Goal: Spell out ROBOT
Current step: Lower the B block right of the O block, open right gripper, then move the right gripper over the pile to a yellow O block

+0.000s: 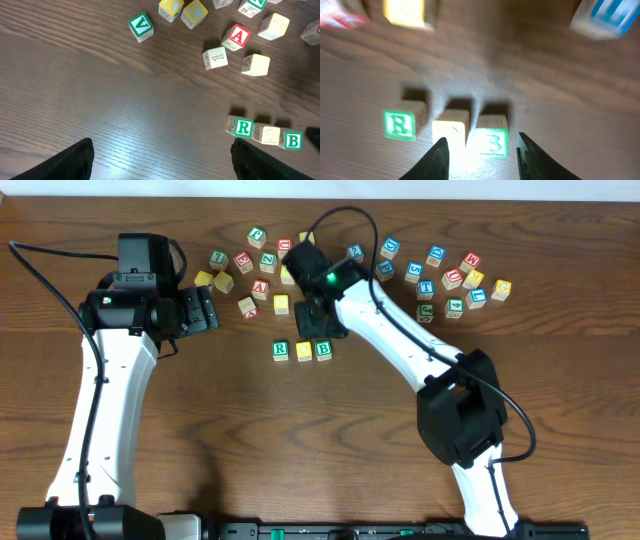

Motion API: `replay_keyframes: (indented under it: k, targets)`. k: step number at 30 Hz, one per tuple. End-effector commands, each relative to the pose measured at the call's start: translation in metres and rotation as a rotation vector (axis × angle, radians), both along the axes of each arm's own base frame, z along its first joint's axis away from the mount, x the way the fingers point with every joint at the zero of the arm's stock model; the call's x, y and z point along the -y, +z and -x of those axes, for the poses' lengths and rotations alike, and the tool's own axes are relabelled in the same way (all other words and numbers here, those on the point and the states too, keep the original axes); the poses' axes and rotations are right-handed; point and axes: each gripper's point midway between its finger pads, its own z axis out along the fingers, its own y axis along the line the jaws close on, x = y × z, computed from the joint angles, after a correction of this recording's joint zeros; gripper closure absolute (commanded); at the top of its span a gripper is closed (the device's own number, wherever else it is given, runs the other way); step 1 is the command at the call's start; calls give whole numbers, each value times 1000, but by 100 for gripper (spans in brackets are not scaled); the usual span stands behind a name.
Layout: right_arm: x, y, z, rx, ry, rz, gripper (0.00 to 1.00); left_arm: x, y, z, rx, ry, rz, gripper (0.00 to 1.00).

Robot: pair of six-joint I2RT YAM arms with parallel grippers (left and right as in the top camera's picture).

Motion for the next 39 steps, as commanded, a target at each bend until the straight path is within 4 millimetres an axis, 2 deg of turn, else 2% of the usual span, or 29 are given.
replay_keyframes:
  k: [1,5,8,14,31,39]
  targets:
    - [-2,39,-24,106,40,-35,59,-1,3,-3,8,15,5,14]
    - [-5,61,-43,180,22,-84,55,-1,3,-3,8,15,5,13]
    - [-10,69,-57,235,14,-123,53,-1,3,-3,8,15,5,13]
    - [-23,82,-73,317,12,-181,50,-1,3,-3,8,15,5,13]
    - [-35,85,-81,355,-20,-234,49,-1,3,-3,8,15,5,13]
    - [-22,89,-85,337,-36,-240,50,-1,3,-2,4,15,5,13]
